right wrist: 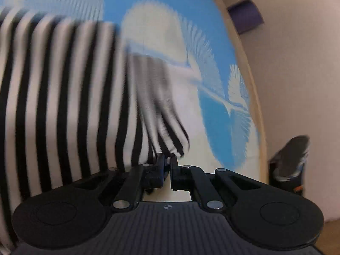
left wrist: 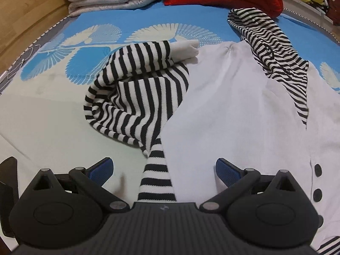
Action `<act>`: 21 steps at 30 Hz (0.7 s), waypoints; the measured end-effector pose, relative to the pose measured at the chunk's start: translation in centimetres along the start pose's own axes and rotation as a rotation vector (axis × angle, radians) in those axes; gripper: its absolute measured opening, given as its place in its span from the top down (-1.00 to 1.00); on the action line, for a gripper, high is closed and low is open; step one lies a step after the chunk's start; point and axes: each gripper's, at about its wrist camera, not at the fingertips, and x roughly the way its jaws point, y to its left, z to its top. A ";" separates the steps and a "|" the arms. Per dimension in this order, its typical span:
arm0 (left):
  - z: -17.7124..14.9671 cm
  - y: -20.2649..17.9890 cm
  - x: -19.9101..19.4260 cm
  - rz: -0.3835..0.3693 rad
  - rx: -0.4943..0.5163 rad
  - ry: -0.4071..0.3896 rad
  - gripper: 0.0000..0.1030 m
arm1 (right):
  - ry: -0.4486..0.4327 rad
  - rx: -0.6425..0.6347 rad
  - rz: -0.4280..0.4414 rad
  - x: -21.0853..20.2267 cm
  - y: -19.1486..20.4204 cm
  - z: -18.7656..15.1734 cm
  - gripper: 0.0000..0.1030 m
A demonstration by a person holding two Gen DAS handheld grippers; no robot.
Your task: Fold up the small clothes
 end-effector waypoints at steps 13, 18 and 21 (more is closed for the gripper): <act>0.5 4.0 -1.1 0.006 -0.183 -0.024 -0.99 | -0.431 0.052 0.260 -19.4 2.3 -8.0 -0.38; 0.5 4.3 -2.1 0.066 -0.113 -0.101 -0.99 | -0.493 0.175 0.631 -27.9 6.9 -14.6 -0.46; 1.4 4.2 -2.3 0.074 -0.020 -0.156 -0.99 | -0.467 0.161 0.744 -29.6 9.6 -16.1 -0.45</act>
